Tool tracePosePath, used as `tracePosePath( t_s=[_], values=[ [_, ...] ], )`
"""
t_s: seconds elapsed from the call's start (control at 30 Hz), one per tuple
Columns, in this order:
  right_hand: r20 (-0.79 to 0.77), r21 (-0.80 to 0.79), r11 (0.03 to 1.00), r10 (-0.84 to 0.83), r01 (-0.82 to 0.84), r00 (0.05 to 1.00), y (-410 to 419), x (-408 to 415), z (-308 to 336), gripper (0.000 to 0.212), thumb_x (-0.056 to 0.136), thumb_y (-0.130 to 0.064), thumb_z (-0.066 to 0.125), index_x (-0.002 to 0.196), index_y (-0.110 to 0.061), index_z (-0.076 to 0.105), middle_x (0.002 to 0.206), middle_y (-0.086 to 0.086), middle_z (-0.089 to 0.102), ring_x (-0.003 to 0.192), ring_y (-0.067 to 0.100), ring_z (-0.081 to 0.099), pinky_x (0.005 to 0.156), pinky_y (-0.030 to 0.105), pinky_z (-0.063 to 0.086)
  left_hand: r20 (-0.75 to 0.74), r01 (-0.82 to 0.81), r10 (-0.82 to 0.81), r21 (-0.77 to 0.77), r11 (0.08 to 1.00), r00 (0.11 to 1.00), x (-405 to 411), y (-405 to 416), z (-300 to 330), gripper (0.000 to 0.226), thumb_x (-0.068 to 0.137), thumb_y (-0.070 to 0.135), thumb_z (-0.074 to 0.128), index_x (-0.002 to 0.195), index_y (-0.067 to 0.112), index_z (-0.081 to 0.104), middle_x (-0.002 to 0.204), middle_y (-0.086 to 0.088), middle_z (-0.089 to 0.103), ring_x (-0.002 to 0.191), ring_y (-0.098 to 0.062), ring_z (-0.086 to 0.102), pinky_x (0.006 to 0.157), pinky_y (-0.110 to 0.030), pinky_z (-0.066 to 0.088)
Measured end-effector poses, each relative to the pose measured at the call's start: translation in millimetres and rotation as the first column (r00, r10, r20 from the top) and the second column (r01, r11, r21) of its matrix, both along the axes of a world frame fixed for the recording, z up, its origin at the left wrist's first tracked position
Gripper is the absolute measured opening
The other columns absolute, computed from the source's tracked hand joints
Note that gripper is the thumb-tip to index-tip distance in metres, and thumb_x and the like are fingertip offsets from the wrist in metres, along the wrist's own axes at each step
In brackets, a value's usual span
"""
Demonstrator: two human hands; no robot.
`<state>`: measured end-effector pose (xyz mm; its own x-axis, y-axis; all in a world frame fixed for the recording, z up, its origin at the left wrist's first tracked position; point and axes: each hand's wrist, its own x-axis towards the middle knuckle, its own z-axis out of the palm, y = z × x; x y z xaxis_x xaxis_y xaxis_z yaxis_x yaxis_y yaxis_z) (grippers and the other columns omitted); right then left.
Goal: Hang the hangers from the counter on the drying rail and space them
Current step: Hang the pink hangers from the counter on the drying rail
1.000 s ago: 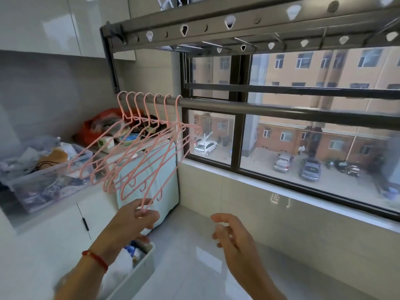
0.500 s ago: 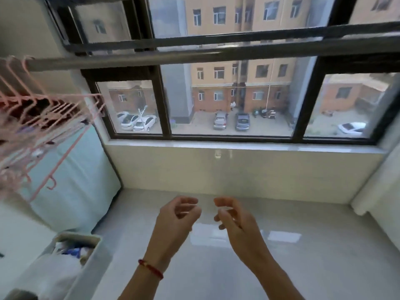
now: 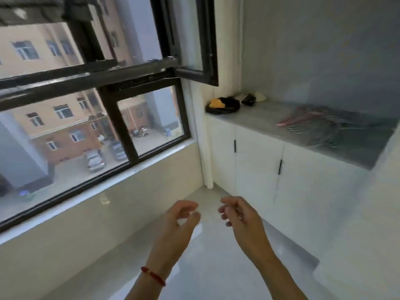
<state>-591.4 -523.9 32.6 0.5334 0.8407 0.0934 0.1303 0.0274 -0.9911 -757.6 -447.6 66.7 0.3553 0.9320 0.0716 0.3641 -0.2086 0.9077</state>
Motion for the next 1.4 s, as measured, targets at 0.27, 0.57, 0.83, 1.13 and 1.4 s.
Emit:
tracePosePath(
  t_s=[0.27, 0.57, 0.83, 1.13, 1.4],
  values=[
    [-0.024, -0.035, 0.949, -0.315, 0.314, 0.949, -12.6, 166.7, -8.4, 0.026, 0.099, -0.01, 0.051, 0.103, -0.03, 0.068, 0.091, -0.007, 0.074, 0.085, 0.011, 0.07, 0.082, 0.037, 0.059, 0.015, 0.287, -0.287, -0.031, 0.957, 0.958, 203.9, 40.3, -1.3, 0.018, 0.092, 0.017, 0.07, 0.101, 0.032, 0.073, 0.105, 0.013, 0.073, 0.102, -0.005, 0.066, 0.092, -0.038, 0.058],
    [0.065, -0.137, 0.905, -0.397, 0.403, 0.915, 94.5, 332.8, -10.0, 0.02, 0.095, -0.014, 0.055, 0.102, -0.029, 0.067, 0.092, -0.004, 0.073, 0.083, 0.016, 0.069, 0.074, 0.03, 0.057, 0.046, 0.382, -0.379, -0.088, 0.92, 0.924, 379.4, 163.2, -6.9, 0.027, 0.092, 0.007, 0.064, 0.106, 0.029, 0.071, 0.112, 0.011, 0.072, 0.106, -0.011, 0.067, 0.095, -0.041, 0.057],
    [0.206, -0.257, 0.833, -0.449, 0.491, 0.869, 219.9, 492.2, -23.5, 0.008, 0.092, -0.025, 0.061, 0.092, -0.023, 0.068, 0.087, -0.003, 0.074, 0.079, 0.019, 0.072, 0.078, 0.041, 0.061, 0.043, 0.348, -0.346, -0.131, 0.928, 0.937, 494.7, 254.6, -2.7, 0.023, 0.093, 0.007, 0.063, 0.105, 0.024, 0.071, 0.106, 0.007, 0.072, 0.103, -0.017, 0.068, 0.088, -0.038, 0.056],
    [0.61, -0.524, 0.609, -0.219, 0.595, 0.761, 362.7, 685.7, -56.3, 0.049, 0.089, -0.052, 0.051, 0.098, -0.008, 0.071, 0.098, 0.013, 0.075, 0.091, 0.031, 0.072, 0.08, 0.039, 0.059, -0.005, 0.259, -0.265, -0.188, 0.947, 0.964, 599.3, 316.1, 6.0, 0.023, 0.096, 0.01, 0.06, 0.113, 0.023, 0.069, 0.108, 0.004, 0.073, 0.1, -0.009, 0.068, 0.072, -0.023, 0.051],
    [0.639, -0.656, 0.505, -0.022, 0.561, 0.769, 404.2, 729.4, -53.7, 0.047, 0.087, -0.042, 0.062, 0.113, -0.004, 0.07, 0.119, 0.018, 0.071, 0.112, 0.033, 0.067, 0.091, 0.037, 0.054, -0.076, 0.178, -0.206, -0.277, 0.944, 0.976, 629.2, 345.5, 1.3, 0.024, 0.099, 0.011, 0.059, 0.119, 0.023, 0.066, 0.111, 0.002, 0.072, 0.102, -0.009, 0.067, 0.071, -0.021, 0.051]
  ],
)
